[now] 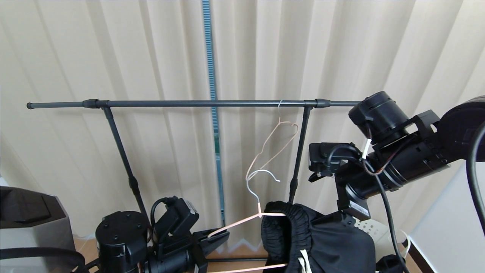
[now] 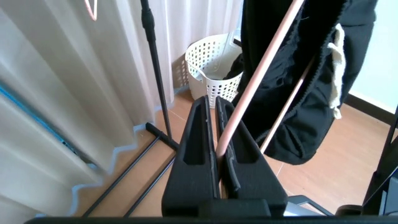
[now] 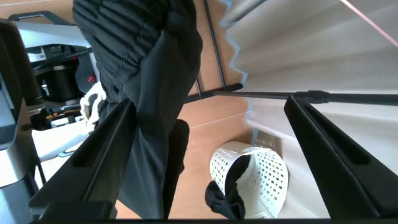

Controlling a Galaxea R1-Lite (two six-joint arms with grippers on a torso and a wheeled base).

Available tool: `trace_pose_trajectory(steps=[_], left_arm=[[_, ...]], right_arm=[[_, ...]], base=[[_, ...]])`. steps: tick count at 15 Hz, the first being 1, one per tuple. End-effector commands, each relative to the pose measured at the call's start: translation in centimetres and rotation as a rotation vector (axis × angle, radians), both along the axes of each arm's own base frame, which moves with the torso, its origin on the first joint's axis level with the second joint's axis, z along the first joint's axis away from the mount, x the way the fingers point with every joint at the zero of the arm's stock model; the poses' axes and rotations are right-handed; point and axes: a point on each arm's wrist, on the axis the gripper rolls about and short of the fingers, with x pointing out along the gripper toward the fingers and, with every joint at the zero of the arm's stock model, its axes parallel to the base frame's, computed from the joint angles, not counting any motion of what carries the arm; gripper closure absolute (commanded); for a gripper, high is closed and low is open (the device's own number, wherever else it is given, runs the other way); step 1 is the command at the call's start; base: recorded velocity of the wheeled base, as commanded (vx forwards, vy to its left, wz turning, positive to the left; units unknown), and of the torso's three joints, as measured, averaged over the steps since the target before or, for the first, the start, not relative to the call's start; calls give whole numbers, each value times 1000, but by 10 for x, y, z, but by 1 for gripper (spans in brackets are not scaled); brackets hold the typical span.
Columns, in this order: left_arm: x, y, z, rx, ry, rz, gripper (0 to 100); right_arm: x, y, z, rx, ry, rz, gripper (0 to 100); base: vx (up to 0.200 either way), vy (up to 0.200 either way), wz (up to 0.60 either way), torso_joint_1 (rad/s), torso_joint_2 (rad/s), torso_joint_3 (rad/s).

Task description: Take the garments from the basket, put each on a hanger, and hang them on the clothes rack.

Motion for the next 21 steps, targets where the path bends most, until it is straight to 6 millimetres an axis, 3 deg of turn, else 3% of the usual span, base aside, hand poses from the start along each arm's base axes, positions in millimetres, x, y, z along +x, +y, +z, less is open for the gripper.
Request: trace_pose_trajectory(steps=[1, 6, 11, 20, 21], left_arm=[[0, 0, 1, -4, -5, -1, 100], [0, -1, 1, -6, -6, -3, 100], [-1, 0, 4, -14, -16, -3, 100], [-1, 0, 6, -18, -22, -3, 100], [0, -1, 6, -19, -23, -3, 100]], right_arm=[[6, 4, -9, -6, 19, -1, 0], [-6, 15, -5, 8, 26, 26, 0], [-9, 35, -18, 0, 83, 47, 0], [-17, 41, -26, 25, 145, 101, 0], [-17, 42, -29, 20, 153, 101, 100]], base=[[0, 0, 0, 0, 0, 0], [0, 0, 0, 0, 0, 0], [0, 0, 0, 0, 0, 0], [0, 0, 0, 0, 0, 0], [0, 0, 0, 0, 0, 0]])
